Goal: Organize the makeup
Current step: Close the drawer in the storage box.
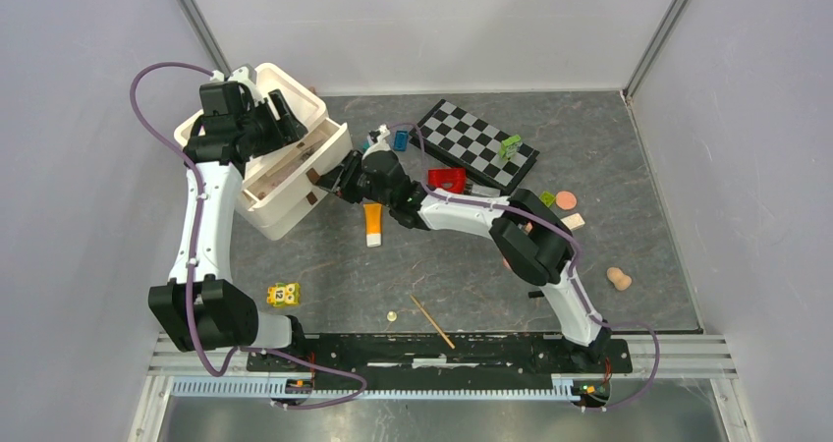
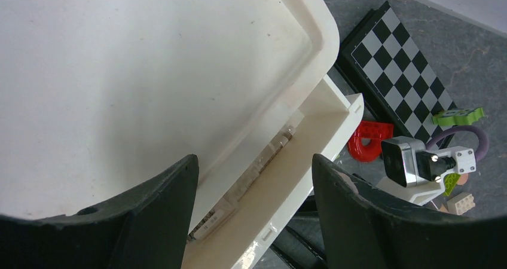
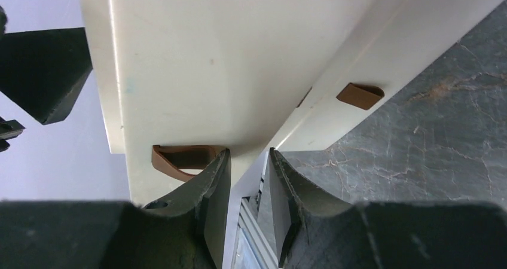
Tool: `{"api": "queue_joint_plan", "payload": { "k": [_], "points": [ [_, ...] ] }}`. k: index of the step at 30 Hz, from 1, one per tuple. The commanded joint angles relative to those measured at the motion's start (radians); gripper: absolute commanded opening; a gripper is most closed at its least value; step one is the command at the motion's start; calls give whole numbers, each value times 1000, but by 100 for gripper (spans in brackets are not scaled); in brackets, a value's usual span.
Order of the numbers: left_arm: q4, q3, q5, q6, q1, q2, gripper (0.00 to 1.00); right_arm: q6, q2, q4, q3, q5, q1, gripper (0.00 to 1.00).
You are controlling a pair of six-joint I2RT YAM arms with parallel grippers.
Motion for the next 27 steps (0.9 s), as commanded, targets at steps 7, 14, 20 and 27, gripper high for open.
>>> {"api": "queue_joint_plan", "payload": {
  "k": [7, 14, 20, 27],
  "points": [
    [-140, -3, 82, -12, -14, 22, 75, -122, -98, 19, -103, 68, -12, 37],
    [-140, 0, 87, -17, -14, 27, 75, -153, -171, 70, -189, 87, -24, 36],
    [-142, -6, 93, -23, -14, 25, 75, -137, -139, 135, -146, 74, -32, 34],
    [-145, -8, 102, -29, -14, 21, 74, -98, -31, 192, -9, 48, -37, 34]
  ]
}}
